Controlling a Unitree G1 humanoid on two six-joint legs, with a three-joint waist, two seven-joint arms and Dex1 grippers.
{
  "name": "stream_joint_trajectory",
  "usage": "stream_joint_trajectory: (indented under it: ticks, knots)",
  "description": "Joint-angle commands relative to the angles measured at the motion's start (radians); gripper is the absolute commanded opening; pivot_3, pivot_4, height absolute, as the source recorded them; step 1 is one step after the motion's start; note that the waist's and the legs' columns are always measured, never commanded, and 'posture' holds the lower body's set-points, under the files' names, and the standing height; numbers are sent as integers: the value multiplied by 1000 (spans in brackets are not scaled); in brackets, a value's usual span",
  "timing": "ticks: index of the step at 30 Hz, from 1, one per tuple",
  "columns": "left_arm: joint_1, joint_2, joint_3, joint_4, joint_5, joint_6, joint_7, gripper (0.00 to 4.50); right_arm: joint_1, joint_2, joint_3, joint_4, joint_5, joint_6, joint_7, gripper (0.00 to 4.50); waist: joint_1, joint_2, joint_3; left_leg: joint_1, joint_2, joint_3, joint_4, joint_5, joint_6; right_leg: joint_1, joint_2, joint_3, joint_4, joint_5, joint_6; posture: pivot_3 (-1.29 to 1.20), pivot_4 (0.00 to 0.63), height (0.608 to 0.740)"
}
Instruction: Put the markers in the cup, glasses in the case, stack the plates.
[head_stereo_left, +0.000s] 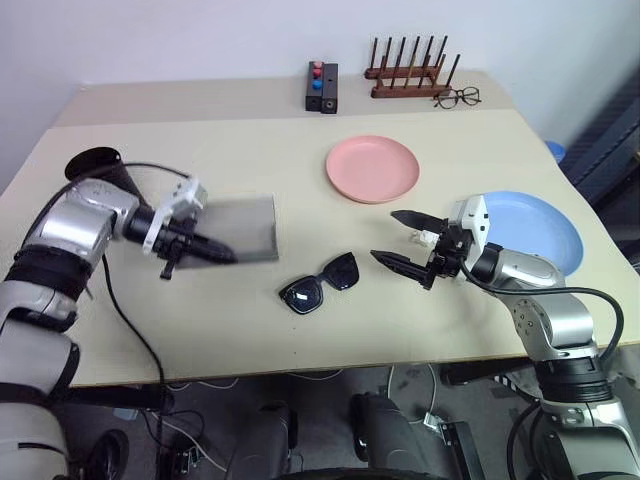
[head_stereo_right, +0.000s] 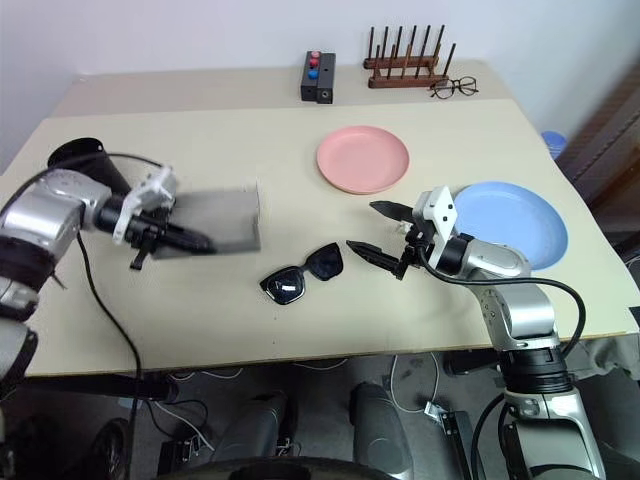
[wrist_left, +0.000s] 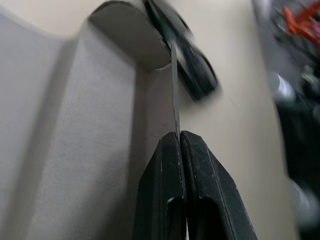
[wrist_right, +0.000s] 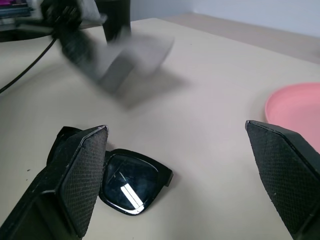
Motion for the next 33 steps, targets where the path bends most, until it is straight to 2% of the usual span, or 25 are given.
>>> stream_joint_trajectory:
  ticks: [1,8,16,19,26,27,33]
  knots:
    - [-53,40,-95,0,-63,-81,-3,22,-26,4,-6,-8,2,-16,6,4500,8,0,0,0,0,0,0,0,0,0,0,0,0,0,0,0,150,740]
    - [-104,-9,-232,157,-64,-284,-3,22,-28,-10,-10,-18,6,-5,9,4500,5,0,0,0,-1,0,1,0,1,1,0,-1,0,0,0,0,150,740]
    - [-137,-104,-223,312,-26,-370,-3,22,-14,-21,-22,-35,11,3,6,4500,5,0,0,-1,-1,0,1,-1,1,1,0,-1,0,0,0,0,150,740]
    - [-142,-121,-207,341,-27,-369,-3,800,-17,-18,-21,-36,10,6,3,4500,5,0,0,-1,-1,0,1,-1,1,1,0,-1,0,0,0,0,150,740]
    - [-148,-116,-193,338,-30,-414,-3,4176,-22,-23,-14,-31,3,-1,17,4500,5,0,0,-1,-1,0,1,-1,1,1,0,-1,0,0,1,0,150,740]
    - [-153,-116,-176,331,-46,-400,-3,4420,-22,-31,-9,-36,-4,-5,24,4500,5,0,0,-1,-1,0,1,-1,1,1,0,-1,0,0,1,0,150,740]
    - [-170,-100,-5,239,-170,-191,-3,4420,-85,-88,79,-146,-46,57,50,4500,2,0,0,-1,-1,0,2,-1,1,0,0,-1,0,-1,1,0,150,740]
